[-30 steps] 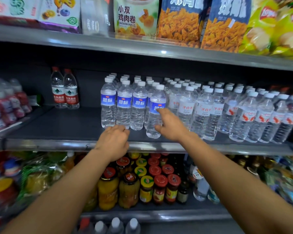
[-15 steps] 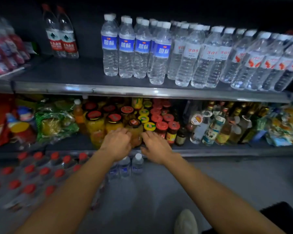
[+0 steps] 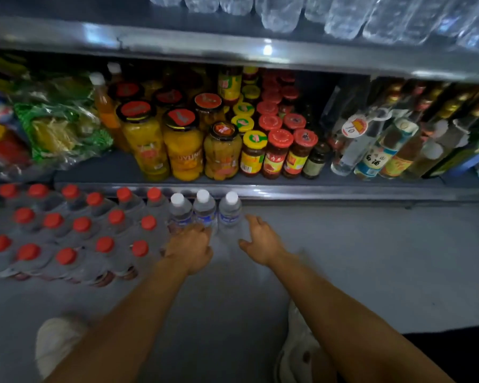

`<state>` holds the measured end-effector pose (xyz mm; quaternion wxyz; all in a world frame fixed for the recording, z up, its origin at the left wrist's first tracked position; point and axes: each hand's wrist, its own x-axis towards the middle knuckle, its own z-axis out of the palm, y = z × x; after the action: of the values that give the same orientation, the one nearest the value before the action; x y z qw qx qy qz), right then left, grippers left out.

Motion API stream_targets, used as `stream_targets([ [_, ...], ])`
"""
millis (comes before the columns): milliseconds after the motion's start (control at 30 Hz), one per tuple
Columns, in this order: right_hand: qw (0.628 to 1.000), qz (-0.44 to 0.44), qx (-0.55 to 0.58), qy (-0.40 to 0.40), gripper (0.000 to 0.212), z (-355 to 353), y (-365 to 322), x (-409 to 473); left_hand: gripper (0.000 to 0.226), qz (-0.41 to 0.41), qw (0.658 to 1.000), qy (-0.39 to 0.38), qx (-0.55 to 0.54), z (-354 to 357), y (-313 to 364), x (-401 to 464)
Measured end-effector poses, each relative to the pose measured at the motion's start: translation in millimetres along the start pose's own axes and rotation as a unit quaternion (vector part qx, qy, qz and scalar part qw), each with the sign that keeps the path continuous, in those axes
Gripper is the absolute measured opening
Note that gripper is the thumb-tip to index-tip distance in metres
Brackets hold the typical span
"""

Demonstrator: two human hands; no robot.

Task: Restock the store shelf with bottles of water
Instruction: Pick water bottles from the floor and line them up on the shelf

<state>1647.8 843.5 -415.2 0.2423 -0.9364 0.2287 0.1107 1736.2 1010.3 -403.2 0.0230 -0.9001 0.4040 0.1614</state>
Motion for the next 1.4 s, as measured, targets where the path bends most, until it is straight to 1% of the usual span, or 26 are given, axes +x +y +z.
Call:
stream_targets([
  [100, 0.998, 0.027, 0.061, 0.017, 0.062, 15.2, 4.9, 27.5, 0.036, -0.004, 1.000, -0.016, -0.009, 20.3, -5.4, 15.5],
  [200, 0.991, 0.038, 0.123, 0.047, 0.065, 25.7, 2.9, 51.9, 0.035, -0.002, 1.000, -0.026, -0.007, 38.1, -9.5, 28.9],
  [300, 0.982, 0.036, 0.162, 0.084, 0.067, 32.3, -1.5, 74.3, 0.039, -0.006, 0.999, -0.043, -0.012, 53.7, -12.0, 38.3],
  [367, 0.982, 0.034, 0.156, 0.096, 0.070, 35.3, -3.8, 86.8, 0.040, -0.008, 0.999, -0.046, -0.018, 60.7, -13.8, 43.8],
  [467, 0.987, 0.034, 0.116, 0.106, 0.071, 37.2, -6.0, 99.5, 0.040, -0.010, 0.999, -0.042, -0.024, 66.9, -17.1, 48.4],
  [600, 0.988, 0.027, 0.097, 0.119, 0.066, 33.1, -8.2, 103.0, 0.041, -0.010, 0.999, -0.033, -0.029, 70.9, -19.9, 45.1],
  [733, 0.987, 0.031, 0.094, 0.124, 0.062, 25.9, -9.3, 86.4, 0.038, -0.005, 0.999, -0.024, -0.037, 60.6, -19.4, 34.2],
  [833, 0.987, 0.042, 0.089, 0.123, 0.056, 13.7, -12.4, 62.6, 0.038, -0.002, 0.999, 0.004, -0.041, 43.6, -19.7, 20.4],
  [933, 0.987, 0.018, 0.090, 0.128, 0.046, -12.3, -20.5, 35.6, 0.037, -0.003, 0.999, 0.035, -0.024, 14.3, -16.8, 4.7],
  [1033, 0.983, -0.013, 0.091, 0.160, 0.047, -49.7, -36.6, 8.9, 0.034, 0.001, 0.997, 0.069, -0.015, -25.3, -12.6, -12.1],
  [1167, 0.971, -0.064, 0.110, 0.202, 0.039, -107.2, -66.4, -17.7, 0.037, 0.004, 0.990, 0.138, -0.005, -84.8, -10.8, -33.0],
  [1267, 0.961, -0.101, 0.111, 0.233, 0.038, -152.7, -91.6, -28.8, 0.031, 0.005, 0.981, 0.193, 0.021, -136.2, -10.4, -46.9],
  [1400, 0.943, -0.147, 0.112, 0.277, 0.037, -214.2, -128.8, -41.2, 0.035, 0.000, 0.964, 0.262, 0.039, -201.7, -12.0, -57.1],
])
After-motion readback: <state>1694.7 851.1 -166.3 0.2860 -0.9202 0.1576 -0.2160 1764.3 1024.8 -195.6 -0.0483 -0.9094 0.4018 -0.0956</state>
